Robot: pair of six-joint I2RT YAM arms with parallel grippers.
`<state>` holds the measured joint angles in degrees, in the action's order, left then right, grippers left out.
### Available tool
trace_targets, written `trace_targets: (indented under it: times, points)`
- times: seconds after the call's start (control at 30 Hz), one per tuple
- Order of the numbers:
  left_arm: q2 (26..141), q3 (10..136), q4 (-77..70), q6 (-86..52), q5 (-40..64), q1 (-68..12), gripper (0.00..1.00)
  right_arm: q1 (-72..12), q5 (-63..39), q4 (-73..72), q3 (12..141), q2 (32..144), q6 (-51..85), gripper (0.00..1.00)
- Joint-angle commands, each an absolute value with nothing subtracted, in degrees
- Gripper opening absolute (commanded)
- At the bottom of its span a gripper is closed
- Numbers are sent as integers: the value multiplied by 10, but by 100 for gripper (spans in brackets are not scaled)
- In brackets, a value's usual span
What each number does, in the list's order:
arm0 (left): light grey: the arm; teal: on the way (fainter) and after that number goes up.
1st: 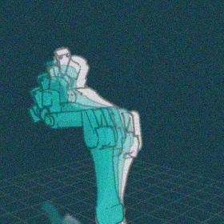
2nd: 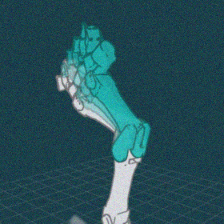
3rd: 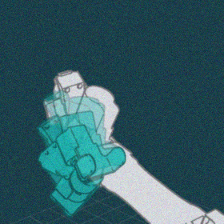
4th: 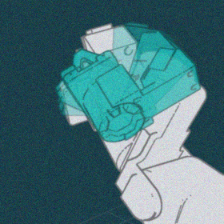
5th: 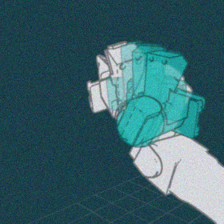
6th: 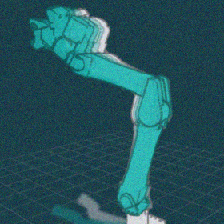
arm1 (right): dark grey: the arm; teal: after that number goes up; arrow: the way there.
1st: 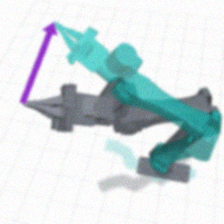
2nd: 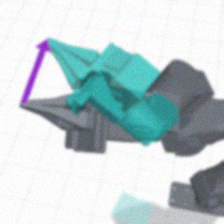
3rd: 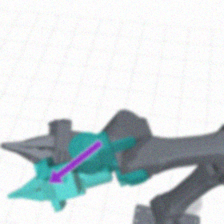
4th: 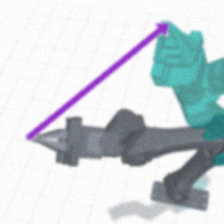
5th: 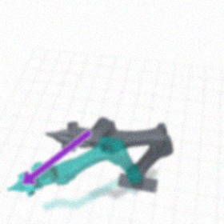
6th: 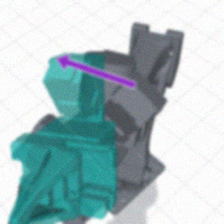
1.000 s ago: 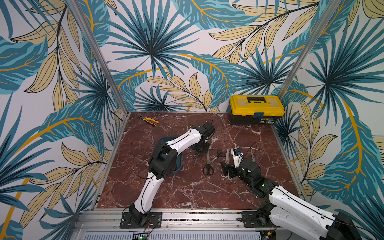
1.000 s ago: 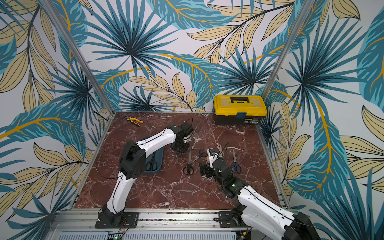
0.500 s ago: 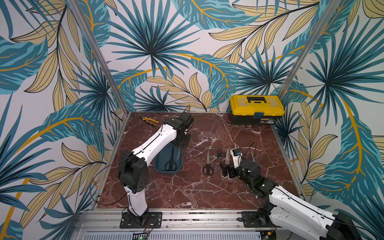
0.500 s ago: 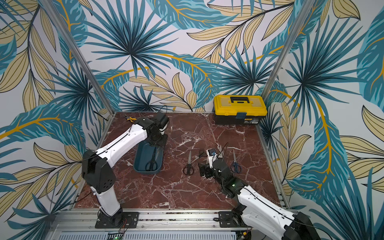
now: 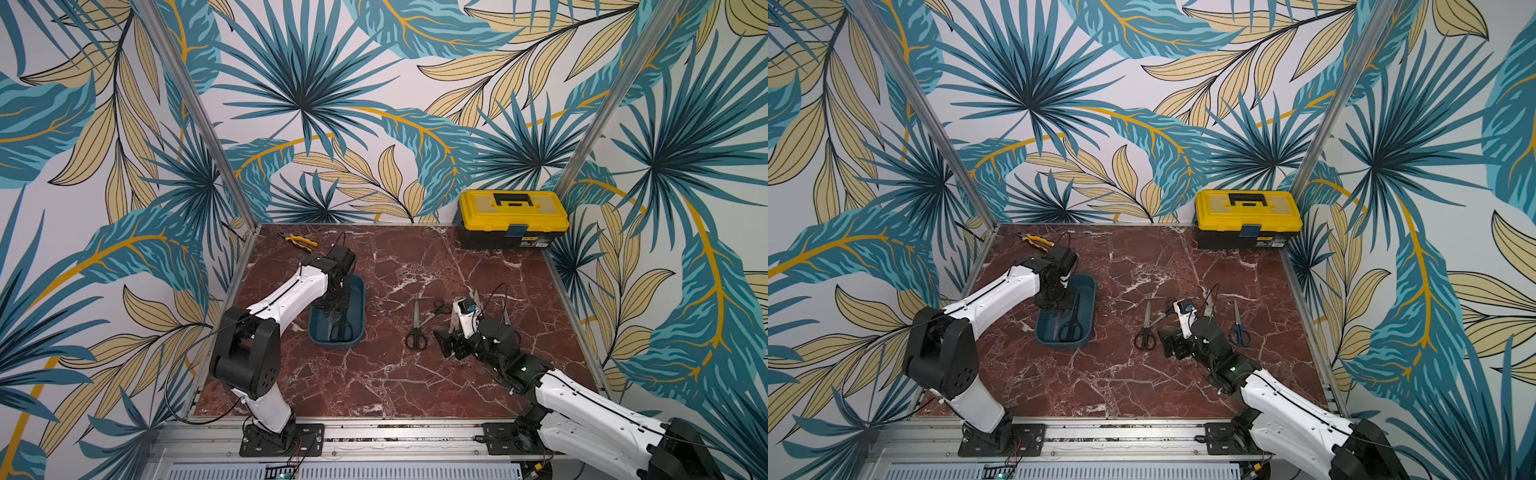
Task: Put the scissors into the storage box
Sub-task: Place the scissors in the storage box.
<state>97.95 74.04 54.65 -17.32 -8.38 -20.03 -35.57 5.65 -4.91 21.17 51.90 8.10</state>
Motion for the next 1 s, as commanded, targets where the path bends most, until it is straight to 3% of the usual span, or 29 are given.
trace_targets:
  times: [0.0, 0.07, 0.13, 0.2, 0.27, 0.4, 0.6, 0.97]
  points:
    - [994, 733, 505, -163, -89, -197, 0, -359, 50, -63, 209, 523, 74, 100]
    - [1007, 739, 504, -160, -91, -196, 0, -358, 49, -64, 210, 525, 74, 99]
    - [1017, 743, 503, -160, -96, -196, 12, -358, 48, -62, 210, 526, 73, 100]
    - [1020, 743, 498, -163, -102, -196, 16, -358, 49, -64, 210, 526, 74, 100]
    - [1019, 741, 493, -168, -106, -196, 33, -358, 51, -64, 210, 528, 74, 100]
    - [1013, 743, 493, -177, -105, -196, 51, -358, 54, -63, 211, 526, 75, 100]
    - [968, 776, 517, -191, -119, -218, 53, -359, 53, -62, 209, 523, 75, 100]
    - [955, 948, 540, -212, -177, -396, 51, -359, 78, -48, 200, 474, 79, 100]
